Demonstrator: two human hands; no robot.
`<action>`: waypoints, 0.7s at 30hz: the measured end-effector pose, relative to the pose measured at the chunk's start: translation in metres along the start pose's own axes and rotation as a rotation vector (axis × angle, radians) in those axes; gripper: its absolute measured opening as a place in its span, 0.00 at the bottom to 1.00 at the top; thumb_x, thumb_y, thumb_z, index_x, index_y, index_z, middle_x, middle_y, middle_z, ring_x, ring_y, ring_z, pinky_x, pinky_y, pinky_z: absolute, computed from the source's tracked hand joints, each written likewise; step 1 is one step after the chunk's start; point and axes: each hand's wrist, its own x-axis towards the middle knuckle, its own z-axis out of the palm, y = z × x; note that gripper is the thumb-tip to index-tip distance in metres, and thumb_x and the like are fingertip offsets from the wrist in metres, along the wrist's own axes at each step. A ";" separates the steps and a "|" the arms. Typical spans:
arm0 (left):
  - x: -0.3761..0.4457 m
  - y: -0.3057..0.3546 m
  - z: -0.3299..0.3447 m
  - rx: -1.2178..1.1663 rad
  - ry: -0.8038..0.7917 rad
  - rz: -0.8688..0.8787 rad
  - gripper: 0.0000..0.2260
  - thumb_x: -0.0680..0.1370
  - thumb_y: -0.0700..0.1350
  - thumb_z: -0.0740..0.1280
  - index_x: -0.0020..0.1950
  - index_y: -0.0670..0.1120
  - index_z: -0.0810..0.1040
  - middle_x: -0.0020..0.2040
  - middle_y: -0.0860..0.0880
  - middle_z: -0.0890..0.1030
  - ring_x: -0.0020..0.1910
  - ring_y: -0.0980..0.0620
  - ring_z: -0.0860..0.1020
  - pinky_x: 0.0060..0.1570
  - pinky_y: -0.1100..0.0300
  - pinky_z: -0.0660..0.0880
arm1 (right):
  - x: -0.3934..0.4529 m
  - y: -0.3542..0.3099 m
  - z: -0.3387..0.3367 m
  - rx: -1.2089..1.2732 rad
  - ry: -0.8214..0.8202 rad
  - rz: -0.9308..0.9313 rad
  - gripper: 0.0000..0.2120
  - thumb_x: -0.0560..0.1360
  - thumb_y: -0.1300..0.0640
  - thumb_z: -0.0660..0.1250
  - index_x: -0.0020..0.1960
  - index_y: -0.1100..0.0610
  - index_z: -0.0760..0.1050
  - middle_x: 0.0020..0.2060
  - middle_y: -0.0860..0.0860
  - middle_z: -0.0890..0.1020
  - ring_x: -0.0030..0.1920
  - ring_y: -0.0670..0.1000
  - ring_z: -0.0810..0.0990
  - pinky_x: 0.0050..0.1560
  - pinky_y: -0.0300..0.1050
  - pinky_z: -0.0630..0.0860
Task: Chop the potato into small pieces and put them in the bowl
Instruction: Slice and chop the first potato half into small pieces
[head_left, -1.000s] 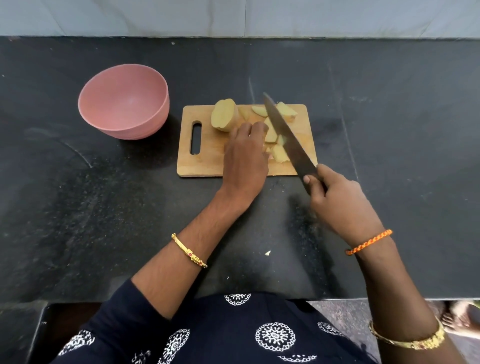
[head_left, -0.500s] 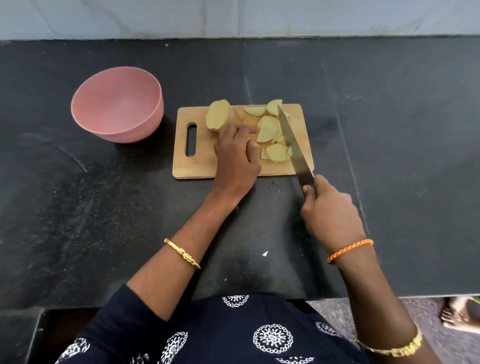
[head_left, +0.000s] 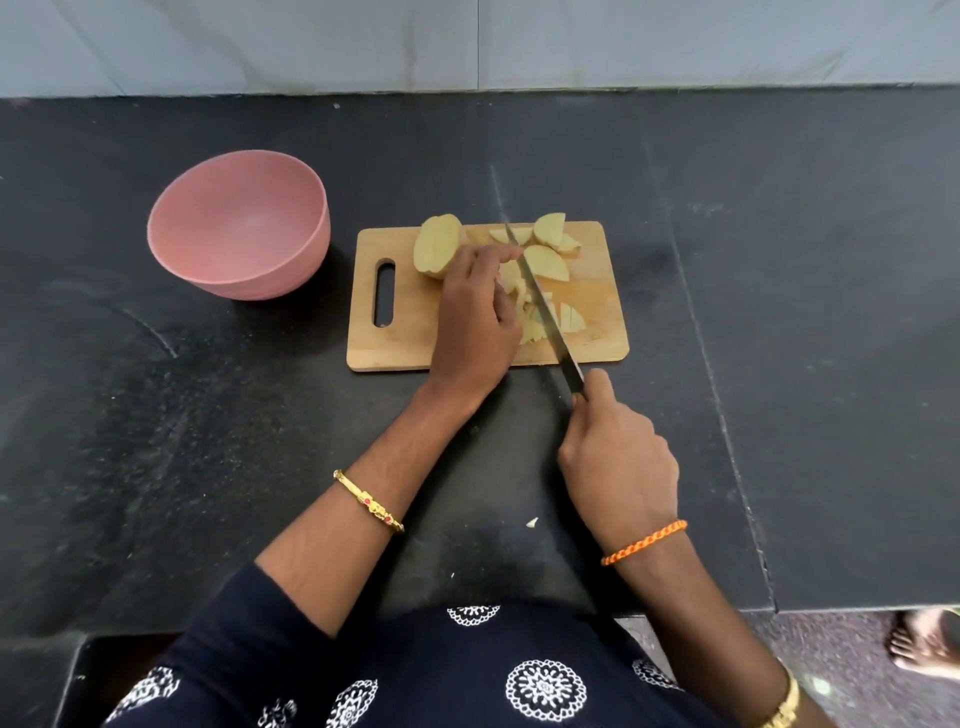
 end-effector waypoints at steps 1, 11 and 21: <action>0.004 0.001 -0.002 0.027 0.000 0.009 0.15 0.74 0.30 0.58 0.57 0.38 0.77 0.53 0.43 0.77 0.53 0.52 0.74 0.54 0.71 0.69 | 0.001 0.001 -0.001 0.012 0.015 0.003 0.03 0.81 0.56 0.51 0.49 0.54 0.58 0.34 0.51 0.70 0.36 0.60 0.69 0.36 0.49 0.65; 0.073 0.017 -0.011 0.771 -0.770 0.245 0.22 0.73 0.30 0.61 0.65 0.46 0.72 0.58 0.46 0.78 0.60 0.46 0.74 0.71 0.45 0.50 | 0.007 0.019 -0.022 0.068 -0.042 0.186 0.06 0.81 0.54 0.52 0.47 0.55 0.58 0.30 0.51 0.64 0.36 0.60 0.67 0.37 0.48 0.64; 0.104 0.011 -0.013 0.625 -0.869 0.093 0.14 0.75 0.34 0.65 0.56 0.50 0.74 0.53 0.49 0.75 0.53 0.46 0.73 0.49 0.54 0.69 | 0.007 0.000 -0.019 0.204 -0.169 0.125 0.03 0.79 0.62 0.51 0.46 0.59 0.59 0.32 0.53 0.67 0.38 0.61 0.71 0.39 0.49 0.66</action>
